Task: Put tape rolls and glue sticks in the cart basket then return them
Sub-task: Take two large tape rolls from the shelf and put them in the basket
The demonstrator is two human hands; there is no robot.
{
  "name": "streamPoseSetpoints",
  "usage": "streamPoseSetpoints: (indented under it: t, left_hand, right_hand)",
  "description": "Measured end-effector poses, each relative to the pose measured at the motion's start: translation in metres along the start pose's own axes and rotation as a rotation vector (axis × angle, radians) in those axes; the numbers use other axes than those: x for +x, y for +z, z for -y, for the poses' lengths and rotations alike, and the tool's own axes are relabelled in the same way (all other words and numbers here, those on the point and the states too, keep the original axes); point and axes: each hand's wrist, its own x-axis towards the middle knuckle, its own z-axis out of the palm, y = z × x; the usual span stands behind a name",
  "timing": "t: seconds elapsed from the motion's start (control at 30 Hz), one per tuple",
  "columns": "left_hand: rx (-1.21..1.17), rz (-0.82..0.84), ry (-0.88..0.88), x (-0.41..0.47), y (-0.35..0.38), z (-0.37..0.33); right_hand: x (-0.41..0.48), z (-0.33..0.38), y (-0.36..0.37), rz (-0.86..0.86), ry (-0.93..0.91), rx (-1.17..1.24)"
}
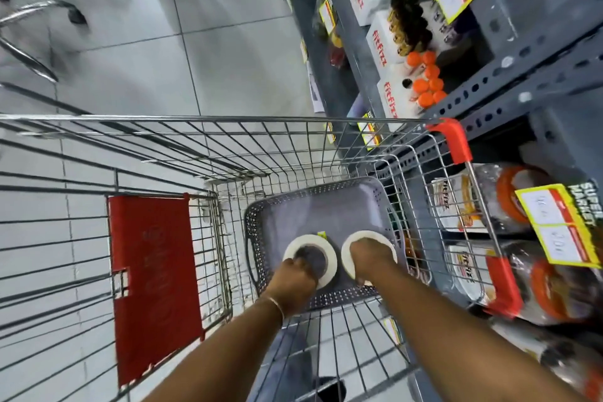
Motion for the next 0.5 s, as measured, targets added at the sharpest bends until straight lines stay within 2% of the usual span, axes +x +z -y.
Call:
streamPoseSetpoints:
  t: [0.13, 0.23, 0.33, 0.43, 0.5]
  left_hand:
    - [-0.01, -0.017, 0.006, 0.007, 0.002, -0.003]
    - [-0.026, -0.035, -0.014, 0.007, 0.003, -0.005]
    - [-0.073, 0.024, -0.011, 0.003, -0.006, -0.004]
    - [-0.059, -0.042, -0.006, 0.002, -0.034, -0.004]
    - [-0.077, -0.11, -0.021, 0.004, -0.055, -0.003]
  right_hand:
    - [0.012, -0.001, 0.015, -0.006, 0.011, 0.024]
    - [0.019, -0.002, 0.017, 0.036, 0.048, 0.124]
    - [0.011, -0.008, 0.008, 0.068, 0.081, 0.267]
    - [-0.014, -0.022, -0.002, -0.054, 0.049, 0.32]
    - [-0.04, -0.034, -0.006, -0.211, 0.009, 0.312]
